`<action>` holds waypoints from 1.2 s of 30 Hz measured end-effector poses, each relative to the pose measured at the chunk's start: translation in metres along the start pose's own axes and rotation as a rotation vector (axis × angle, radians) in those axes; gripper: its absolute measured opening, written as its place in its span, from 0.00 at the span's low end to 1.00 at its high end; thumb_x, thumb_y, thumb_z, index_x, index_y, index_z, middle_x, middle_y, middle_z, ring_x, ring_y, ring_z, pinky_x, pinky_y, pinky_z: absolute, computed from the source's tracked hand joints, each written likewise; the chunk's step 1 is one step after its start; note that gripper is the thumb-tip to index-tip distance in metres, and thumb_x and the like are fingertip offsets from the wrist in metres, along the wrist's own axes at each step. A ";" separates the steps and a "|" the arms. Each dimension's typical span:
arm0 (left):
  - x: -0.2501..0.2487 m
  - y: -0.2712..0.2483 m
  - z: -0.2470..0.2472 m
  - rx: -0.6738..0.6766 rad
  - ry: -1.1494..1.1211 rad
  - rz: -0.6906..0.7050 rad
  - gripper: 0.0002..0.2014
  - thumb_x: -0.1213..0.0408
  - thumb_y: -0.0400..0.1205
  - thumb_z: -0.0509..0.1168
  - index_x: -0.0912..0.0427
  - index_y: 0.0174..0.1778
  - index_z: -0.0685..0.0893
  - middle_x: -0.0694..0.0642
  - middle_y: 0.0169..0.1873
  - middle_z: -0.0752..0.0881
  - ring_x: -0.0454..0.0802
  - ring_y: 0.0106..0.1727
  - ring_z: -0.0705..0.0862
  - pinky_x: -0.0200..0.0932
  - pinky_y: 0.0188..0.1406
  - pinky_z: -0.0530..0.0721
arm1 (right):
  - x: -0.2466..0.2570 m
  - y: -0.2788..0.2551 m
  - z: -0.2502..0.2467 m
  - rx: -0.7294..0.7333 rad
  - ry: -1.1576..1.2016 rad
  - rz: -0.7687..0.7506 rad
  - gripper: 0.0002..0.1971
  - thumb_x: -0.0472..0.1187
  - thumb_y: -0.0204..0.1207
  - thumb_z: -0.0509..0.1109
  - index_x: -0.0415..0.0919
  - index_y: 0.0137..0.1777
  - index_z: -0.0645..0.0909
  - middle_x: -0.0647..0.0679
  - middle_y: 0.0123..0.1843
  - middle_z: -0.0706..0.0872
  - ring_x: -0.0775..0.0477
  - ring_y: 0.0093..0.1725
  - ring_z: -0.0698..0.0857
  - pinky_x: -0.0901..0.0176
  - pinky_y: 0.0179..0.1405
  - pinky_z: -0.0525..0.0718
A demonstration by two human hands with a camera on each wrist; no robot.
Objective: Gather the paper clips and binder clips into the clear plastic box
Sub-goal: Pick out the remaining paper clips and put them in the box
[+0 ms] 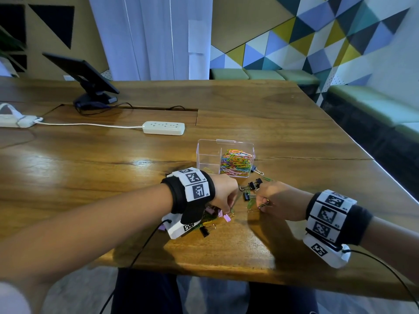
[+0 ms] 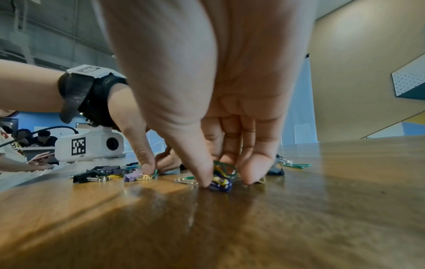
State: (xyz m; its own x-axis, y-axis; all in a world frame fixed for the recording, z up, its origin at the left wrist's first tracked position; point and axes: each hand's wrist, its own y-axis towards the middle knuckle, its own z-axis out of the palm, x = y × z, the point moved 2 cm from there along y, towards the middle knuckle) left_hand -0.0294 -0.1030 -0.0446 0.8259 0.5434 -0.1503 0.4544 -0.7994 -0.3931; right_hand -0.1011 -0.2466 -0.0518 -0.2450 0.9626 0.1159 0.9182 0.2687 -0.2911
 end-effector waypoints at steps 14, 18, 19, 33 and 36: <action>-0.003 0.013 -0.023 -0.262 0.041 0.166 0.04 0.66 0.79 0.67 0.62 0.47 0.83 0.57 0.46 0.87 0.53 0.49 0.82 0.44 0.45 0.75 | 0.006 -0.001 0.000 -0.221 0.202 -0.175 0.06 0.32 0.70 0.71 0.37 0.46 0.85 0.53 0.42 0.80 0.60 0.40 0.74 0.81 0.43 0.69; -0.002 0.022 -0.023 -0.212 0.089 0.159 0.08 0.64 0.80 0.66 0.61 0.53 0.81 0.56 0.48 0.87 0.52 0.51 0.83 0.43 0.44 0.76 | 0.007 0.000 0.004 -0.192 0.193 -0.096 0.09 0.37 0.73 0.71 0.43 0.52 0.86 0.52 0.51 0.86 0.61 0.45 0.77 0.74 0.46 0.73; -0.002 0.023 -0.023 -0.203 0.088 0.158 0.09 0.65 0.80 0.66 0.60 0.55 0.81 0.55 0.49 0.87 0.52 0.51 0.83 0.45 0.46 0.78 | 0.004 0.001 0.004 -0.174 0.191 -0.082 0.08 0.39 0.73 0.72 0.45 0.52 0.86 0.53 0.51 0.87 0.60 0.46 0.80 0.70 0.50 0.77; -0.006 0.036 -0.018 -0.118 0.321 0.256 0.14 0.64 0.83 0.63 0.55 0.64 0.81 0.55 0.58 0.84 0.55 0.63 0.80 0.52 0.61 0.80 | 0.006 0.004 0.004 0.025 0.018 -0.138 0.08 0.39 0.78 0.65 0.43 0.55 0.82 0.55 0.52 0.72 0.59 0.49 0.69 0.70 0.50 0.67; -0.006 0.038 -0.018 -0.136 0.289 0.248 0.13 0.65 0.82 0.64 0.57 0.62 0.82 0.56 0.57 0.85 0.56 0.63 0.81 0.51 0.60 0.79 | 0.002 0.001 0.002 0.008 0.042 -0.186 0.08 0.39 0.76 0.68 0.44 0.53 0.84 0.57 0.52 0.71 0.60 0.52 0.71 0.65 0.57 0.74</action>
State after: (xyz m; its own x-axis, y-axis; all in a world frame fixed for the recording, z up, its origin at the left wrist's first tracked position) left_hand -0.0110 -0.1411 -0.0425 0.9672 0.2503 0.0434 0.2531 -0.9345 -0.2503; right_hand -0.1016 -0.2444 -0.0537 -0.3964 0.8941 0.2082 0.8558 0.4420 -0.2687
